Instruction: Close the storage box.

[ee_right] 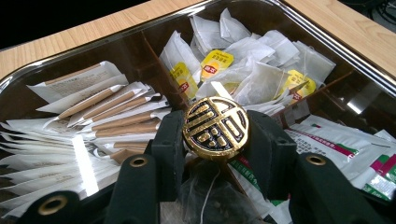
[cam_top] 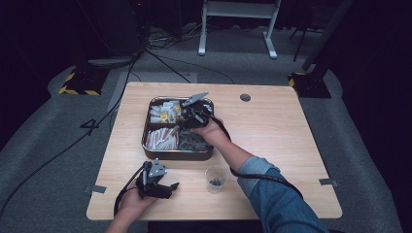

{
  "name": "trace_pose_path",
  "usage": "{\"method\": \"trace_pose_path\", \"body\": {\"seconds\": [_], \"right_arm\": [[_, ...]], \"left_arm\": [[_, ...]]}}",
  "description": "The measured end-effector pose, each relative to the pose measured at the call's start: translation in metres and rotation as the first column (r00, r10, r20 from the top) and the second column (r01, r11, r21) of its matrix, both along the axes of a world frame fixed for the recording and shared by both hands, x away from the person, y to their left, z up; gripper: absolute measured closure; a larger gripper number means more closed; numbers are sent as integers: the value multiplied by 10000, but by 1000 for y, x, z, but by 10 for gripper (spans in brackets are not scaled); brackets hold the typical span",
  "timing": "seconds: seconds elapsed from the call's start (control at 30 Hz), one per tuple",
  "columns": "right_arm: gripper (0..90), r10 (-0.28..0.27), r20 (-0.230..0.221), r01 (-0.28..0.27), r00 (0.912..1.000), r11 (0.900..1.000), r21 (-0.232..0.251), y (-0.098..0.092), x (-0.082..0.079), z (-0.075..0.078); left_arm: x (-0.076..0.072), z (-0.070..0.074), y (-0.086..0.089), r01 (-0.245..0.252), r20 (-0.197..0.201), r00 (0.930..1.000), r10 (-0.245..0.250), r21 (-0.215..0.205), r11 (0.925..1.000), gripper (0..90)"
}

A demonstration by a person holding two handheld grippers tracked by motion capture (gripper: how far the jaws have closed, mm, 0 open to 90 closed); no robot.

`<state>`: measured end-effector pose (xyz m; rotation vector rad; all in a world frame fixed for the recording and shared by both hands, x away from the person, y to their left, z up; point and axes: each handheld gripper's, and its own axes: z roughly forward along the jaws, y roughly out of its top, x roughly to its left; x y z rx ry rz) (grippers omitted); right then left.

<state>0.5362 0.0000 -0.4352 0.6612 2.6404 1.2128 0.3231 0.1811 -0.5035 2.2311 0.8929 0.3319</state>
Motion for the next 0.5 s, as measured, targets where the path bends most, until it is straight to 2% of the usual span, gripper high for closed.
{"method": "trace_pose_path", "body": {"seconds": [0.1,0.13,0.17,0.27,0.5], "right_arm": [[574,-56,-134,57,9999,10000,77,0,1,0],[549,-99,-84,100,9999,9999,71,0,0,-1],[485,-152,112,150,9998,9997,195,0,0,-1],[465,-150,-9,150,9999,9992,382,-2,0,1],[445,-86,109,75,9999,9957,919,-13,-5,20]], "left_arm": [[0,0,0,-4,-4,10000,4,5,10000,172],[0,0,0,-1,1,10000,1,2,10000,172],[0,0,0,-1,2,10000,1,0,10000,172],[0,0,0,0,-8,10000,0,-3,10000,172],[0,0,0,6,-19,10000,-6,9,10000,173]]}}
